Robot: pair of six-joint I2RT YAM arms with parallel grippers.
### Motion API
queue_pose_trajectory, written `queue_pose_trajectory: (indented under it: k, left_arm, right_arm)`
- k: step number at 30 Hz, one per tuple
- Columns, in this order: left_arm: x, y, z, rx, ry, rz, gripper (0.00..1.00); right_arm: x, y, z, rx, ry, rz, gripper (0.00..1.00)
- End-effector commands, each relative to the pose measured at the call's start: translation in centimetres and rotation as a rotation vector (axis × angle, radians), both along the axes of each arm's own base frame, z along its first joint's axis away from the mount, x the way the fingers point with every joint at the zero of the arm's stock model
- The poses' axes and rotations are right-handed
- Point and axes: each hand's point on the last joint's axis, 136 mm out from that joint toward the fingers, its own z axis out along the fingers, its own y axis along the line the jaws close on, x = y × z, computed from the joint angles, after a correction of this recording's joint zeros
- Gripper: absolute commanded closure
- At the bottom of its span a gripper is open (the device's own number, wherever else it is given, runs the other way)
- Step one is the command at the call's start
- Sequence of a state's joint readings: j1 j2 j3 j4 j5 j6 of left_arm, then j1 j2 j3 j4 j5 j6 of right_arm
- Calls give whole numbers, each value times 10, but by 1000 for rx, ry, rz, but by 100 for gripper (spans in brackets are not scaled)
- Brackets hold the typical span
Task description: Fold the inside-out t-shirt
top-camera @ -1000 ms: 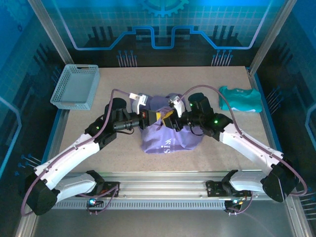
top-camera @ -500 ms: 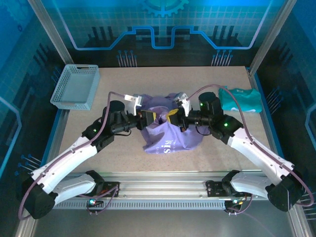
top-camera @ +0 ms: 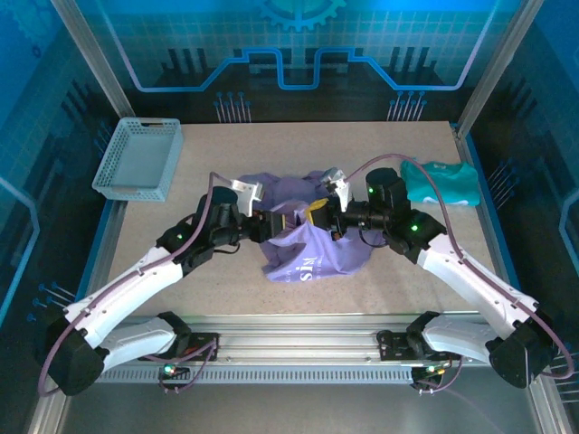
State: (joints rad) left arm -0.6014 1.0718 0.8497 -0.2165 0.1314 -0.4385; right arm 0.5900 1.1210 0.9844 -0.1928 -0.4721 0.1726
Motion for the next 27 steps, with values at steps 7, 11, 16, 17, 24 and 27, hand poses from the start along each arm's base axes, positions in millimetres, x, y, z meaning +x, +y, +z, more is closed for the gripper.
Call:
queue_pose_trajectory:
  k: [7, 11, 16, 17, 24, 27]
  left_arm:
    - [17, 15, -24, 163, 57, 89, 46]
    - [25, -9, -12, 71, 32, 26, 57]
    - [33, -3, -5, 44, -28, 37, 98]
    - [35, 4, -8, 39, -28, 60, 99]
    - [33, 25, -16, 42, -24, 118, 68]
    - [28, 31, -4, 71, -103, 128, 55]
  right_arm:
    - [8, -1, 9, 33, -15, -16, 100]
    - [6, -2, 8, 29, -11, -14, 100]
    - [2, -18, 35, 123, -10, 8, 100]
    - [0, -21, 43, 159, -11, 27, 100]
    - [-1, -18, 44, 207, 18, 76, 100]
    - [2, -13, 38, 199, 36, 81, 100]
